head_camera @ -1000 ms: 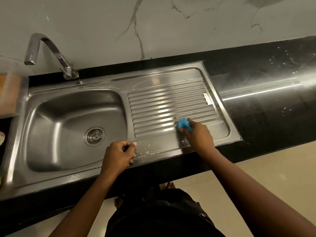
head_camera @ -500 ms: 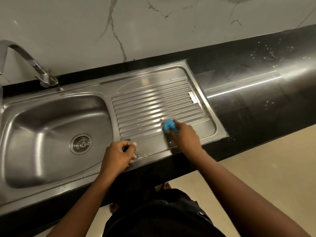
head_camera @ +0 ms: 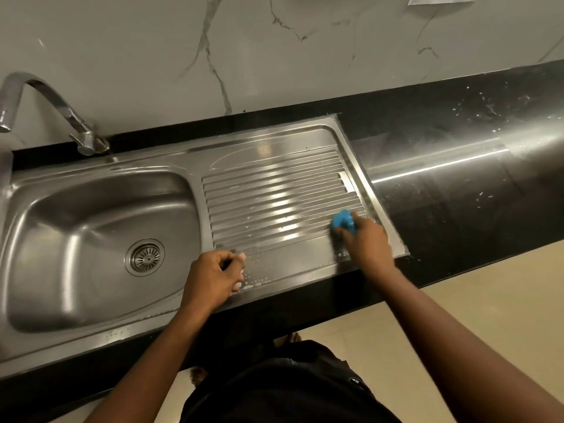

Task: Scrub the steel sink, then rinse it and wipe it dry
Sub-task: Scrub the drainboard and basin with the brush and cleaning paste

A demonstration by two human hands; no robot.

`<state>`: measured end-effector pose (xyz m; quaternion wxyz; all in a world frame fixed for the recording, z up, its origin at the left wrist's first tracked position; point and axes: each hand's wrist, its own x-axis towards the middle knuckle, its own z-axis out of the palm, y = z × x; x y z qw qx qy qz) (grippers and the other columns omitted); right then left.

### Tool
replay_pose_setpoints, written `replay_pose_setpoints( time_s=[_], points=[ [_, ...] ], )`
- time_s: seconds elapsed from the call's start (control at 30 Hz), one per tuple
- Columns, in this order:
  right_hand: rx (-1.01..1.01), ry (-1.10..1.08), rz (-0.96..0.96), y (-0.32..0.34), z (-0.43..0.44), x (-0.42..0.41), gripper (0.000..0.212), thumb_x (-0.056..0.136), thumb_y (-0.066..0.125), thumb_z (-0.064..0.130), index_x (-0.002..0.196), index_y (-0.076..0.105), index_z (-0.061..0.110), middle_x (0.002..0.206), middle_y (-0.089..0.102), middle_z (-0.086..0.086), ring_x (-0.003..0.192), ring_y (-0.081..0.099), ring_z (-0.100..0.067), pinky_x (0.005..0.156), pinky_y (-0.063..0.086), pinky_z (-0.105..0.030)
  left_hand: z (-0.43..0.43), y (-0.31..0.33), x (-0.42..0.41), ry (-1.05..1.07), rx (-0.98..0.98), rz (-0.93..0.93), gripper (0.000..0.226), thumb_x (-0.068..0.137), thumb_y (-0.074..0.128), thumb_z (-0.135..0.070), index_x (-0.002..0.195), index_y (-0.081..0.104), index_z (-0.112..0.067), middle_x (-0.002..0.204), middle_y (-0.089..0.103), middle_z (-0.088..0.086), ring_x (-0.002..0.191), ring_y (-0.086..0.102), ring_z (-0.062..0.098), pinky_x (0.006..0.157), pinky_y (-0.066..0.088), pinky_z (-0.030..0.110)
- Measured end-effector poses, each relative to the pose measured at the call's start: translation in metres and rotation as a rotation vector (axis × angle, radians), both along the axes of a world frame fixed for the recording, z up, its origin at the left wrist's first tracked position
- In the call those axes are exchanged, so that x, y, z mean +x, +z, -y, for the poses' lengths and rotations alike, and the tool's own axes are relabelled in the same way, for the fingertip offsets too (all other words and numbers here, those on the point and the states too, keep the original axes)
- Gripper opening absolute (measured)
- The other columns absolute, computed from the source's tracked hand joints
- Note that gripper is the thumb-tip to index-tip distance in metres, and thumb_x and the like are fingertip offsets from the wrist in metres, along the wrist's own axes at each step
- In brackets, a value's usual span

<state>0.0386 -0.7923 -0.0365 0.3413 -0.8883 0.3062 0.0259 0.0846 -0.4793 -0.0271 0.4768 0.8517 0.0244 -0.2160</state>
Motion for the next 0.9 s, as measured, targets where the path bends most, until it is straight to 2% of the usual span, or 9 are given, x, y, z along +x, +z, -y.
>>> replay_pose_setpoints(
  time_s=[0.1,0.23,0.43,0.53,0.6,0.67,0.77,0.83,0.9],
  points=[
    [0.028,0.126,-0.002,-0.004,-0.061,0.010,0.052,0.101,0.059,0.049,0.148,0.050,0.028,0.116,0.073,-0.002,0.093,0.067,-0.014,0.081,0.054,-0.032,-0.004,0.002,0.000,0.012,-0.001,0.008,0.027,0.102,0.069,-0.035,0.083,0.077,-0.019,0.070,0.077,-0.001,0.057,0.073,0.012,0.058,0.060,0.031],
    [-0.039,0.323,-0.007,-0.002,-0.140,0.028,0.058,0.102,0.056,0.052,0.155,0.045,0.030,0.125,0.071,-0.006,0.110,0.067,-0.025,0.081,0.045,-0.033,-0.019,0.006,0.000,0.024,0.030,0.031,0.026,0.102,0.067,-0.037,0.084,0.077,-0.021,0.070,0.077,-0.001,0.056,0.072,0.014,0.061,0.061,0.034],
    [-0.128,0.528,-0.012,-0.002,-0.207,0.043,0.059,0.105,0.055,0.042,0.158,0.038,0.025,0.126,0.069,-0.007,0.109,0.067,-0.023,0.089,0.054,-0.036,-0.058,0.012,-0.006,0.102,0.049,0.060,0.024,0.103,0.067,-0.036,0.085,0.077,-0.023,0.069,0.076,-0.002,0.055,0.072,0.013,0.060,0.061,0.034],
    [-0.096,0.557,-0.016,-0.001,-0.224,0.047,0.055,0.101,0.059,0.046,0.151,0.047,0.026,0.125,0.070,-0.006,0.110,0.067,-0.023,0.092,0.054,-0.038,-0.084,0.016,-0.013,0.163,0.051,0.071,0.026,0.103,0.067,-0.036,0.083,0.076,-0.021,0.068,0.076,-0.002,0.055,0.071,0.014,0.060,0.062,0.037],
    [0.044,0.510,-0.005,0.000,-0.230,0.051,0.050,0.096,0.065,0.047,0.142,0.059,0.027,0.121,0.073,-0.001,0.109,0.069,-0.021,0.093,0.055,-0.035,-0.103,0.018,-0.017,0.222,0.038,0.073,0.027,0.102,0.068,-0.035,0.082,0.075,-0.019,0.068,0.076,0.000,0.055,0.072,0.015,0.062,0.063,0.040],
    [0.218,0.441,0.001,-0.003,-0.230,0.052,0.043,0.092,0.072,0.047,0.130,0.070,0.027,0.109,0.076,0.006,0.099,0.072,-0.011,0.085,0.054,-0.026,-0.116,0.020,-0.021,0.260,0.030,0.074,0.027,0.101,0.069,-0.035,0.081,0.075,-0.018,0.068,0.076,0.000,0.056,0.071,0.016,0.063,0.063,0.040],
    [0.339,0.421,0.032,-0.004,-0.242,0.054,0.033,0.089,0.075,0.049,0.113,0.077,0.027,0.084,0.074,0.014,0.071,0.066,0.005,0.065,0.045,-0.014,-0.142,0.022,-0.028,0.317,0.032,0.088,0.028,0.102,0.068,-0.035,0.081,0.075,-0.018,0.068,0.075,0.000,0.057,0.072,0.018,0.064,0.063,0.039],
    [0.443,0.383,0.046,0.000,-0.258,0.056,0.029,0.090,0.074,0.049,0.106,0.078,0.026,0.065,0.066,0.016,0.054,0.058,0.003,0.059,0.043,-0.018,-0.159,0.023,-0.032,0.362,0.024,0.087,0.027,0.102,0.068,-0.034,0.081,0.075,-0.018,0.067,0.075,0.001,0.057,0.071,0.017,0.062,0.062,0.037],
    [0.554,0.356,0.037,0.005,-0.276,0.062,0.024,0.092,0.073,0.046,0.101,0.078,0.024,0.055,0.057,0.013,0.048,0.049,-0.002,0.055,0.041,-0.029,-0.176,0.023,-0.035,0.411,0.006,0.082,0.026,0.102,0.068,-0.032,0.081,0.076,-0.018,0.067,0.075,0.002,0.056,0.071,0.016,0.059,0.061,0.034]
  ],
)
